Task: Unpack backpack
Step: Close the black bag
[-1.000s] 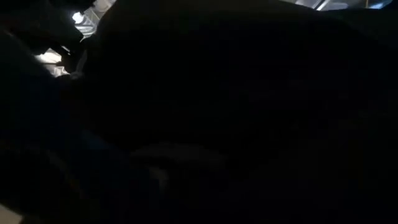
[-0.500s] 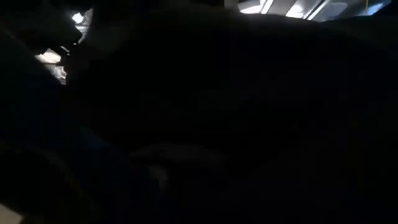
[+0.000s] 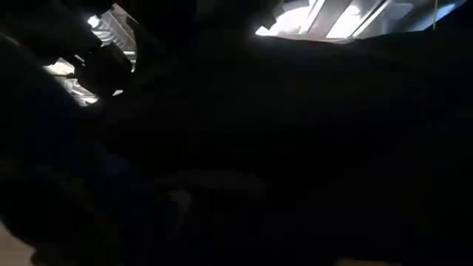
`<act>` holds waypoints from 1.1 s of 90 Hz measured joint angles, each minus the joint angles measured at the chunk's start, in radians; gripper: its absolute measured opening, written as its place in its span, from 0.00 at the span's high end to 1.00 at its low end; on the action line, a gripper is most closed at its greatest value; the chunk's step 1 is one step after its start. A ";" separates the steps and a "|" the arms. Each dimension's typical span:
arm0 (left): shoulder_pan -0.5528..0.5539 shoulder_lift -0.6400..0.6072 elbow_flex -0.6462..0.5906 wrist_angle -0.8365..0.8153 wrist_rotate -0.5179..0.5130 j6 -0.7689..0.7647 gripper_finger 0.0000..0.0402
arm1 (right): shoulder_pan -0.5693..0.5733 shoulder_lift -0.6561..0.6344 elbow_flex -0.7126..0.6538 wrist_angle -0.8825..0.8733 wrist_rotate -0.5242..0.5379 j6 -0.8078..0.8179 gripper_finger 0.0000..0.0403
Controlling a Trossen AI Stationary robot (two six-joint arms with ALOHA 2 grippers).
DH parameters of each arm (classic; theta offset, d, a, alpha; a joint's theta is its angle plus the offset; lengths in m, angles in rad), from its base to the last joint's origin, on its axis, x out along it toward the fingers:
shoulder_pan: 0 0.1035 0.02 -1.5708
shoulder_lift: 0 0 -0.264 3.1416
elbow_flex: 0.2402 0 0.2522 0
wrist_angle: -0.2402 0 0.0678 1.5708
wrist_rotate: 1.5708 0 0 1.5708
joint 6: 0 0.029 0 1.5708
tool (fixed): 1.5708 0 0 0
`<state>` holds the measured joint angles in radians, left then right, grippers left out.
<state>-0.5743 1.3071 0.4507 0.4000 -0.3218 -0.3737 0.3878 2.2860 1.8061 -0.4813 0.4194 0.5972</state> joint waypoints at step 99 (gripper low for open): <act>0.001 0.000 0.000 0.001 -0.029 -0.006 0.31 | 0.005 -0.048 -0.001 -0.046 0.150 -0.026 0.98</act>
<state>-0.5732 1.3067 0.4503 0.4007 -0.3504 -0.3801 0.3931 2.2383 1.8050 -0.5273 0.5694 0.5716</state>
